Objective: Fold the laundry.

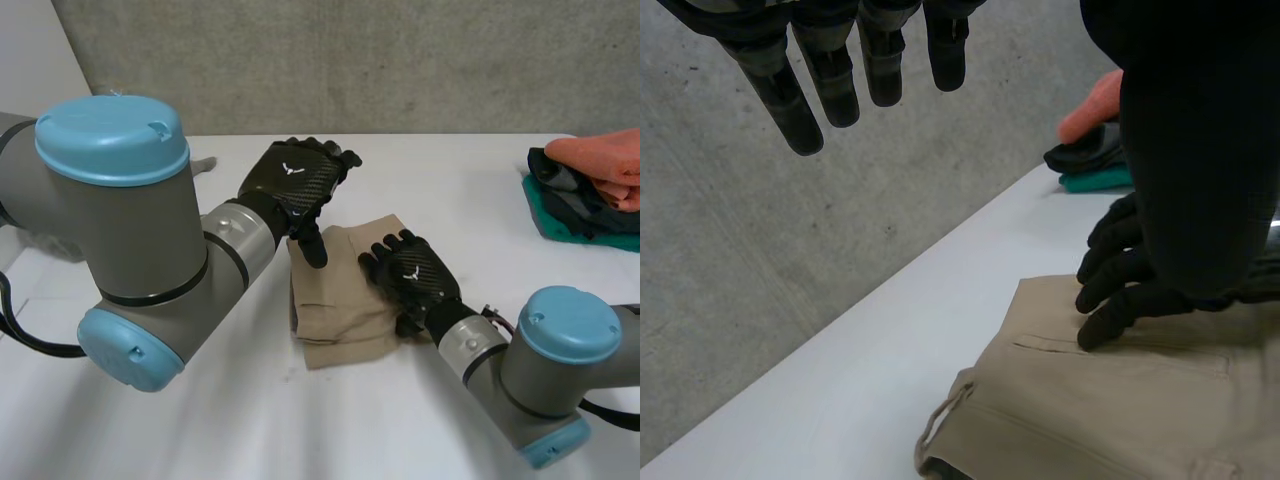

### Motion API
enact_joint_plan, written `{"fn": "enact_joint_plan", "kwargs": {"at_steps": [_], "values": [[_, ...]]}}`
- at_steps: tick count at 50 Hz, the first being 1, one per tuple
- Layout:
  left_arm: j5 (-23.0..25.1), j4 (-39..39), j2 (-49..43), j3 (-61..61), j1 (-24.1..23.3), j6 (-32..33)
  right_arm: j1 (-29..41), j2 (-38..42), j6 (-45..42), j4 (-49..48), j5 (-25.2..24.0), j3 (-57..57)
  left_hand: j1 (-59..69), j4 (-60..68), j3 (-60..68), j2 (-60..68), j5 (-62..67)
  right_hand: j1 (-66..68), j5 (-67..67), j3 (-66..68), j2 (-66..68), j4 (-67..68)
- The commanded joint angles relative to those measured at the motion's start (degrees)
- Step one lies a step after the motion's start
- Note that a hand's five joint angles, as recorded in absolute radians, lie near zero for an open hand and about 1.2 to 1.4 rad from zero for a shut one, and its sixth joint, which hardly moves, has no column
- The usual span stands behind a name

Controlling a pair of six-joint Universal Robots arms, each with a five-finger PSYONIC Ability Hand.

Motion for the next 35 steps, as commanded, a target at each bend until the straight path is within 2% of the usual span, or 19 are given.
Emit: {"fn": "enact_joint_plan", "kwargs": {"at_steps": [1,4,9,12,19,27,32,35], "values": [[0.00,-0.03,0.00,-0.52,0.05,0.00,0.88,2.92,0.44,0.48,0.09,-4.68,1.03,-0.61,-0.62,-0.88,-1.86,34.41,36.79,34.08,35.49,34.16],[0.00,0.06,0.00,-0.70,0.05,0.00,0.89,2.93,0.53,0.31,0.35,-5.91,0.87,-0.78,-0.79,-1.05,-2.02,58.88,61.25,58.54,59.95,58.62],[0.00,0.06,0.17,-0.43,0.13,0.00,0.36,1.52,3.16,0.57,4.65,-11.61,0.70,-0.95,-0.96,-1.22,-2.19,58.93,61.31,58.59,60.01,58.68],[0.00,0.06,0.44,0.27,0.05,0.00,-0.17,0.20,4.83,1.36,5.36,-14.96,0.70,-0.95,-0.96,-1.22,-2.19,58.93,61.31,58.59,60.01,58.68],[0.18,1.20,0.88,2.12,-0.57,0.00,-7.19,-2.52,8.70,5.58,1.94,-25.94,0.87,-0.78,-0.79,-1.05,-2.02,58.93,61.31,58.59,60.01,58.68],[0.27,1.29,0.88,3.26,-2.24,-0.26,-18.88,-2.18,16.34,6.37,0.18,-37.55,0.70,-0.95,-0.96,-1.22,-2.19,58.93,61.31,58.59,60.01,58.68],[0.36,1.37,0.88,3.35,-3.21,-0.35,-27.66,3.70,21.96,5.93,-4.55,-46.76,0.70,-0.95,-0.96,-1.22,-2.19,58.93,61.31,58.59,60.01,58.68],[0.36,1.46,0.88,3.35,-3.82,-0.26,-30.40,7.04,24.43,5.84,-7.02,-50.99,0.70,-0.95,-0.96,-1.22,-2.19,58.93,61.31,58.59,60.01,58.68]]}}
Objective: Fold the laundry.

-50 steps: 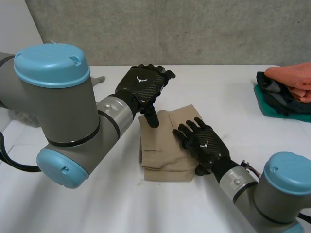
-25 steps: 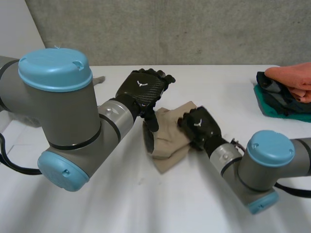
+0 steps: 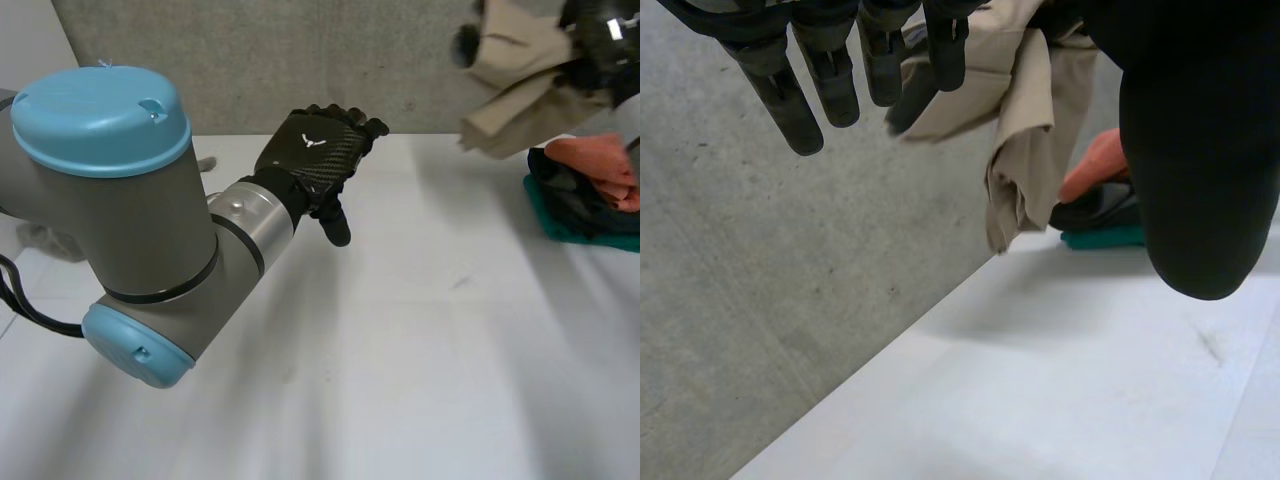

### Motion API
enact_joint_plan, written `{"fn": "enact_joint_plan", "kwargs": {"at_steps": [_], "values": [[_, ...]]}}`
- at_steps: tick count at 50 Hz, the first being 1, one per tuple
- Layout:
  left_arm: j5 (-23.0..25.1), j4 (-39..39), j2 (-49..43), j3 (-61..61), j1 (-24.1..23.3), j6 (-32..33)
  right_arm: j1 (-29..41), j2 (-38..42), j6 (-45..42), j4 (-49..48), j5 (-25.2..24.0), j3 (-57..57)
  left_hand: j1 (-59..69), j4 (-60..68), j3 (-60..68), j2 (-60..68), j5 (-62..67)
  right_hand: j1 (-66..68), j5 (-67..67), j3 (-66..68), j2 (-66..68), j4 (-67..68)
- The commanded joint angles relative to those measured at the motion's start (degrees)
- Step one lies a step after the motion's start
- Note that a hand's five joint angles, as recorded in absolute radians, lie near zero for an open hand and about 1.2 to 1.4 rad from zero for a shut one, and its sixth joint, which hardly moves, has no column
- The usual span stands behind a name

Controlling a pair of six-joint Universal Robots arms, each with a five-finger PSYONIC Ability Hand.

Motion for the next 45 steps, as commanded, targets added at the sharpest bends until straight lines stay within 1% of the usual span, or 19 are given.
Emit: {"fn": "enact_joint_plan", "kwargs": {"at_steps": [1,4,7,9,12,16,18,22,23,25,26,30,34,37,38,40,41,44,45], "values": [[0.07,0.10,-0.05,0.03,-1.48,0.01,-10.89,10.35,8.31,-0.53,-7.44,-13.56,0.70,-0.95,-0.96,-1.22,-2.20,24.04,17.87,13.97,14.67,11.42],[0.07,0.28,0.04,0.03,-1.75,0.01,-13.27,14.05,10.17,-0.97,-9.30,-16.91,0.70,-0.95,-0.96,-1.22,-2.20,24.04,17.87,13.97,14.67,11.42],[0.07,0.37,0.04,0.03,-2.01,0.01,-16.09,19.15,11.67,-3.51,-10.97,-20.60,0.87,-0.78,-0.79,-1.05,-2.03,24.04,17.87,13.97,14.67,11.42],[0.07,0.37,-0.04,0.03,-2.19,0.01,-17.67,23.63,11.93,-5.19,-13.08,-23.24,1.03,-0.61,-0.62,-0.88,-1.86,24.04,17.87,13.97,14.67,11.42],[0.07,0.37,-0.05,-0.14,-2.36,0.01,-19.69,28.37,12.11,-5.89,-16.06,-24.91,1.20,-0.44,-0.45,-0.71,-1.69,24.04,17.87,13.97,14.67,11.42],[0.07,0.37,-0.31,-0.58,-2.36,0.01,-22.68,31.90,12.11,-6.68,-18.35,-24.92,1.20,-0.44,-0.45,-0.71,-1.69,24.04,17.87,13.97,14.67,11.42],[0.07,0.37,-0.57,-0.85,-2.36,0.01,-24.17,32.87,12.11,-6.86,-18.97,-24.92,1.20,-0.44,-0.45,-0.71,-1.69,24.04,17.87,13.97,14.67,11.42],[0.07,0.37,-0.84,-1.29,-2.80,0.01,-26.81,34.54,12.02,-7.56,-22.57,-24.48,1.37,-0.28,-0.28,-0.55,-1.52,24.04,17.87,13.97,14.67,11.42],[0.07,0.37,-0.92,-1.46,-2.89,0.01,-27.51,34.80,12.02,-7.82,-24.58,-23.70,1.37,-0.28,-0.28,-0.55,-1.52,24.04,17.87,13.97,14.67,11.42],[0.07,0.28,-0.92,-1.55,-2.98,0.01,-27.70,34.81,11.85,-8.18,-26.35,-22.55,1.37,-0.28,-0.28,-0.55,-1.52,24.04,17.87,13.97,14.67,11.42],[-0.01,0.28,-1.01,-1.55,-2.98,0.01,-27.70,34.37,11.50,-8.87,-28.09,-20.98,1.37,-0.28,-0.28,-0.55,-1.52,24.04,17.87,13.97,14.67,11.42],[0.07,0.28,-1.01,-1.55,-3.07,0.10,-27.70,32.88,11.49,-11.77,-29.69,-17.81,1.37,-0.28,-0.28,-0.55,-1.52,24.04,17.87,13.97,14.67,11.42],[0.07,0.28,-0.84,-1.29,-3.07,0.10,-27.70,30.51,11.58,-12.49,-29.52,-15.35,1.54,-0.11,-0.12,-0.38,-1.35,24.04,17.87,13.97,14.67,11.42],[0.07,0.28,-0.57,-1.20,-3.07,0.19,-27.70,28.57,11.58,-12.31,-28.64,-13.59,1.54,-0.11,-0.12,-0.38,-1.36,1.64,-4.52,-8.43,-7.73,-10.97],[0.07,0.28,-0.49,-1.20,-3.07,0.19,-27.70,26.74,11.58,-12.22,-27.59,-12.02,1.54,-0.11,-0.12,-0.38,-1.35,-14.43,-20.59,-24.50,-23.80,-27.04],[0.07,0.37,-0.31,-1.02,-3.24,0.10,-27.70,24.62,11.58,-11.70,-26.27,-9.99,1.37,-0.28,-0.28,-0.55,-1.52,-29.16,-35.32,-39.22,-38.52,-41.77],[0.07,0.37,-0.31,-1.02,-3.24,0.10,-27.70,22.35,11.58,-11.17,-24.79,-7.89,1.37,-0.28,-0.28,-0.55,-1.52,-38.72,-44.88,-48.78,-48.08,-51.33],[0.16,0.45,-0.13,-0.76,-4.21,0.10,-27.78,19.35,11.50,-9.59,-23.55,-5.68,0.87,-0.78,-0.79,-1.05,-2.03,-45.86,-52.02,-55.92,-55.22,-58.47],[0.16,0.46,-0.13,-0.76,-4.56,0.10,-27.78,17.86,11.50,-8.37,-23.19,-4.63,0.87,-0.78,-0.79,-1.05,-2.03,-45.96,-52.13,-56.03,-55.33,-58.58]]}}
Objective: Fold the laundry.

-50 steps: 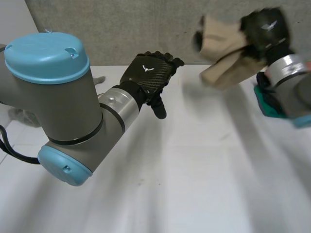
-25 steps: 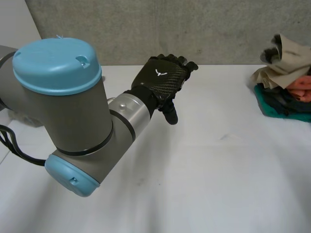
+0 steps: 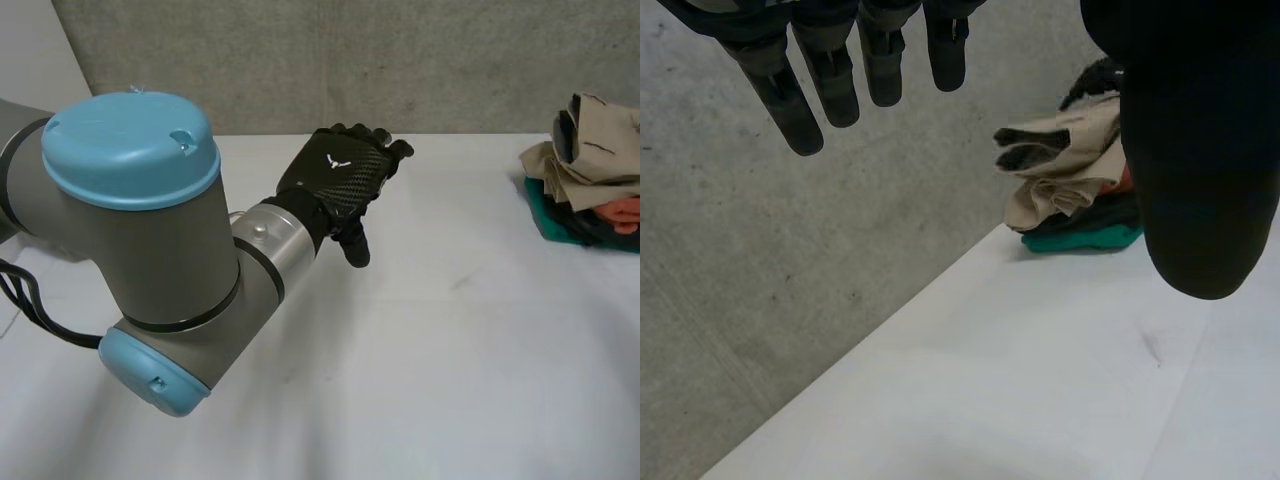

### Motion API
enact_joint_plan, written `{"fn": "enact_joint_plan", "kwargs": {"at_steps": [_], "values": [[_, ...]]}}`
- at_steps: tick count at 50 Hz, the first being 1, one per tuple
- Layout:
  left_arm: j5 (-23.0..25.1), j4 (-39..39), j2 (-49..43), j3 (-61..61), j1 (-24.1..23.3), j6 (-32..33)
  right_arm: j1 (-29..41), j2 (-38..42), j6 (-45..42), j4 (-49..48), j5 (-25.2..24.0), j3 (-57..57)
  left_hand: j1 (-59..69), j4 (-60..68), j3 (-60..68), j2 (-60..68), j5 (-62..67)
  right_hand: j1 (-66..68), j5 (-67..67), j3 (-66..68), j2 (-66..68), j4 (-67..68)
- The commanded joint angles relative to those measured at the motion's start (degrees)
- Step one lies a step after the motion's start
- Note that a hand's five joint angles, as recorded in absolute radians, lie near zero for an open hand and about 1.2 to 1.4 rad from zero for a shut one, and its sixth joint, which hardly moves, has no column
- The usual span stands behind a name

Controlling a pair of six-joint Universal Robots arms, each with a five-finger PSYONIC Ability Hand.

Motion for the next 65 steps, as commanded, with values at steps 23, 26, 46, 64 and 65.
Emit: {"fn": "enact_joint_plan", "kwargs": {"at_steps": [23,26,46,64,65], "values": [[-0.01,2.59,6.14,0.28,-3.73,-0.90,-16.50,-22.59,-20.44,34.95,31.73,4.33,0.15,-1.50,-1.51,-1.77,-2.75,-10.60,-13.97,-11.00,-10.51,-10.48],[-0.09,3.91,7.99,0.63,-3.47,-2.05,-15.63,-25.05,-25.37,32.67,38.69,3.71,0.15,-1.50,-1.51,-1.77,-2.75,-10.60,-13.97,-11.00,-10.51,-10.48],[-1.59,5.40,10.20,-1.39,26.93,4.18,20.92,-57.58,-13.60,11.47,15.51,47.20,0.15,-1.50,-1.51,-1.77,-2.75,-10.60,-13.97,-11.00,-10.51,-10.48],[16.95,12.60,-27.40,13.70,47.51,27.57,32.10,-46.86,-33.38,25.71,19.46,60.13,0.53,-1.12,-1.13,-1.39,-2.37,-10.60,-13.97,-11.00,-10.51,-10.48],[17.13,13.48,-28.65,14.94,47.51,27.57,32.10,-46.86,-33.38,25.71,19.46,60.57,0.70,-0.95,-0.96,-1.22,-2.20,-10.60,-13.97,-11.00,-10.51,-10.48]]}}
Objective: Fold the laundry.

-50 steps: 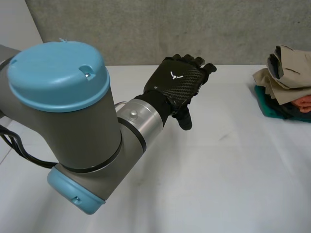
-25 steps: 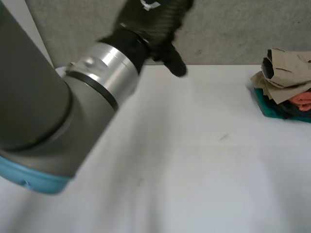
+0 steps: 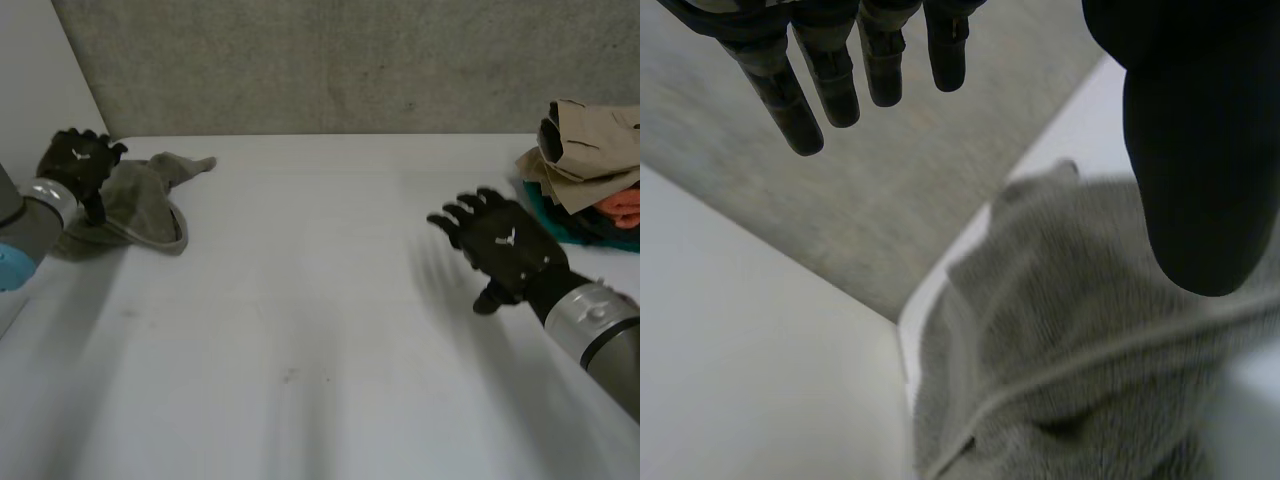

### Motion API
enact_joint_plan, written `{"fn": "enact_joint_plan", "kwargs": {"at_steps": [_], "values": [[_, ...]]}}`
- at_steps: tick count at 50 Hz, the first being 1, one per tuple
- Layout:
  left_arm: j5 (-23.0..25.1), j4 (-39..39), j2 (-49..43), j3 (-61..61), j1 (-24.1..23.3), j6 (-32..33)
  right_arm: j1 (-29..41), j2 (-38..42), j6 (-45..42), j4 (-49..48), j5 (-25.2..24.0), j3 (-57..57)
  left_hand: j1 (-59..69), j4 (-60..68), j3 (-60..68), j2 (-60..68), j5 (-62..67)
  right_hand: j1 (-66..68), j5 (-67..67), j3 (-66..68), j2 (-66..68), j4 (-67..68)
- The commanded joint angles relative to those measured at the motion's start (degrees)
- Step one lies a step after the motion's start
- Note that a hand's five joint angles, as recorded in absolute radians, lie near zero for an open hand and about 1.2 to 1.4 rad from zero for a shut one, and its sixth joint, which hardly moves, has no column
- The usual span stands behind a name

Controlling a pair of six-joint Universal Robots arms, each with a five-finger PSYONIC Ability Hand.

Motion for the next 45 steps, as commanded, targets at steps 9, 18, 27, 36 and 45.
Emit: {"fn": "enact_joint_plan", "kwargs": {"at_steps": [9,18,27,36,45], "values": [[9.81,8.12,-24.46,22.43,2.37,1.79,-0.54,2.94,-1.66,0.35,1.87,4.91,9.74,8.09,8.09,7.82,6.85,-3.67,-2.94,-2.40,-2.72,-1.98],[2.18,7.68,-17.39,19.39,-2.10,-3.37,-1.59,2.58,-1.58,0.09,2.13,4.74,70.15,68.50,68.50,68.23,67.26,-3.67,-2.94,-2.40,-2.72,-1.98],[-2.14,6.81,9.08,0.31,-10.63,-22.81,-3.44,-1.10,-0.96,0.79,8.10,1.75,70.15,68.50,68.50,68.23,67.26,-3.67,-2.94,-2.40,-2.72,-1.98],[-2.67,5.13,29.14,-10.61,-22.85,-30.65,-4.23,-3.66,5.71,1.06,13.21,0.70,70.15,68.50,68.50,68.23,67.26,-3.67,-2.94,-2.40,-2.72,-1.98],[-4.86,0.84,21.27,-10.43,-27.42,-22.84,-4.05,-4.09,7.13,4.13,12.77,1.31,70.15,68.50,68.50,68.23,67.26,-3.67,-2.94,-2.40,-2.72,-1.98]]}}
